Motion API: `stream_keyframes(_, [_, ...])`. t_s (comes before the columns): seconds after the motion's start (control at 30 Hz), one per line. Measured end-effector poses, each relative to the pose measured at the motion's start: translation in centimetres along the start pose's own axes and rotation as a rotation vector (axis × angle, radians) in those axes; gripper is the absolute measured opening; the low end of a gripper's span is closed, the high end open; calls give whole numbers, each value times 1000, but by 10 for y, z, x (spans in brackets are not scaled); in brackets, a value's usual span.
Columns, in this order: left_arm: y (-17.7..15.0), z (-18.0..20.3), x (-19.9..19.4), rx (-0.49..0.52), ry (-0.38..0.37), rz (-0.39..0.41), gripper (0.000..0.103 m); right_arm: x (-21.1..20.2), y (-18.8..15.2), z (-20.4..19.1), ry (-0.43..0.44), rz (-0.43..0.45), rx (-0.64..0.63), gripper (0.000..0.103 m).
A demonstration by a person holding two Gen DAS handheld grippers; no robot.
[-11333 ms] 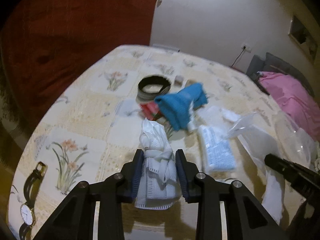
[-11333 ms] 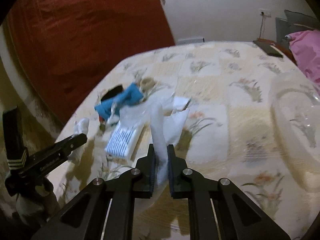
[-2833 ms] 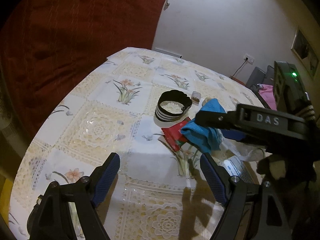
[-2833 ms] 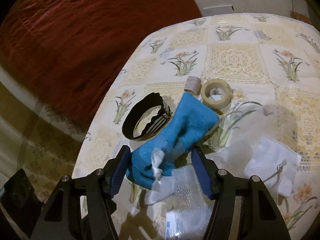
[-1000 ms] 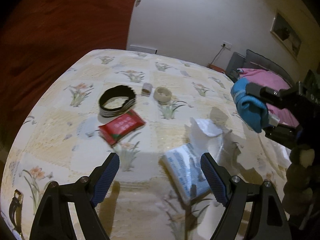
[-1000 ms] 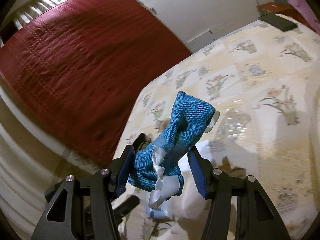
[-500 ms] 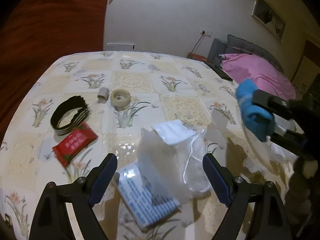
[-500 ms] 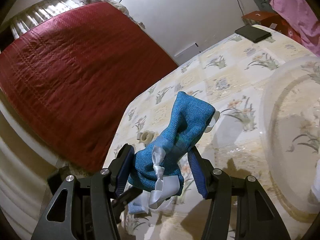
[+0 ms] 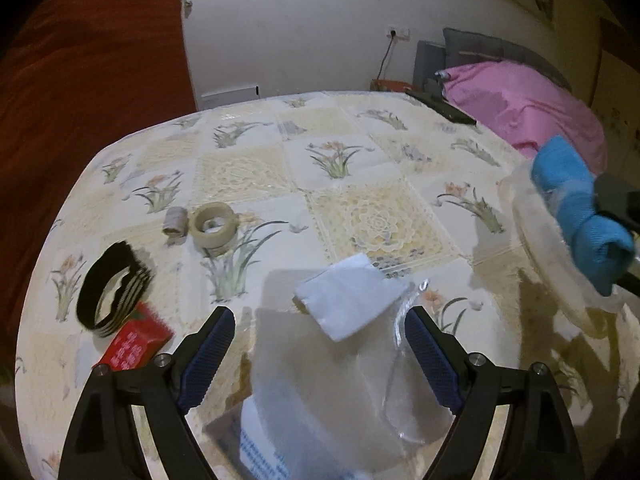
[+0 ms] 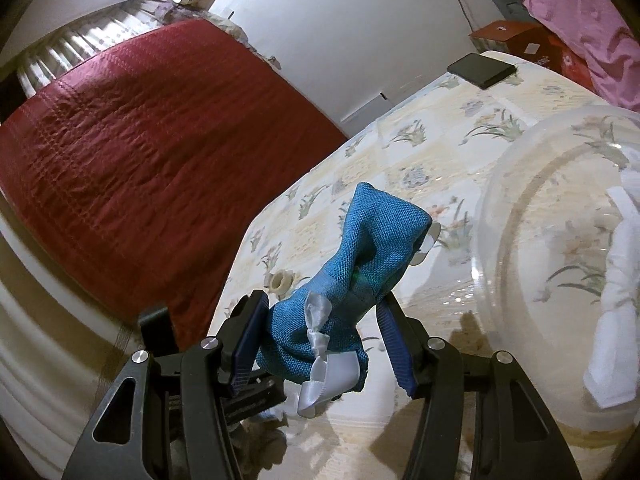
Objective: Organize soft objects
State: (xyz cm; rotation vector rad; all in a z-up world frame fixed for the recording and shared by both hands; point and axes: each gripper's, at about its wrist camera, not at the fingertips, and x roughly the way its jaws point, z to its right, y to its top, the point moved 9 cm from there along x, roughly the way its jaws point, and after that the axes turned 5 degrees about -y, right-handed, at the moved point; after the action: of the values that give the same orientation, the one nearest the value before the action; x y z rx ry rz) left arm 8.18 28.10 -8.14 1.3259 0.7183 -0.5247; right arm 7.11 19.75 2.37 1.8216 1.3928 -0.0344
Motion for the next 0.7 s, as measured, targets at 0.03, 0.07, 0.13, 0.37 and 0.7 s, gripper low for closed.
stream_keyframes(0.03, [1, 1, 3, 7, -1, -7, 82, -1, 0, 3, -1, 0, 5, 58])
stream_keyframes(0.07, [1, 3, 6, 14, -2, -14, 77, -1, 1, 4, -1, 0, 8, 58])
stream_keyframes(0.13, [2, 6, 13, 28, -5, -36, 66, -2, 1, 7, -2, 0, 13, 58])
stream_keyframes(0.37, [6, 13, 20, 21, -63, -49, 24, -7, 2, 11, -6, 8, 15, 58])
stream_keyframes(0.7, [21, 8, -3, -40, -86, 46, 13, -20, 2, 21, -33, 25, 9, 58])
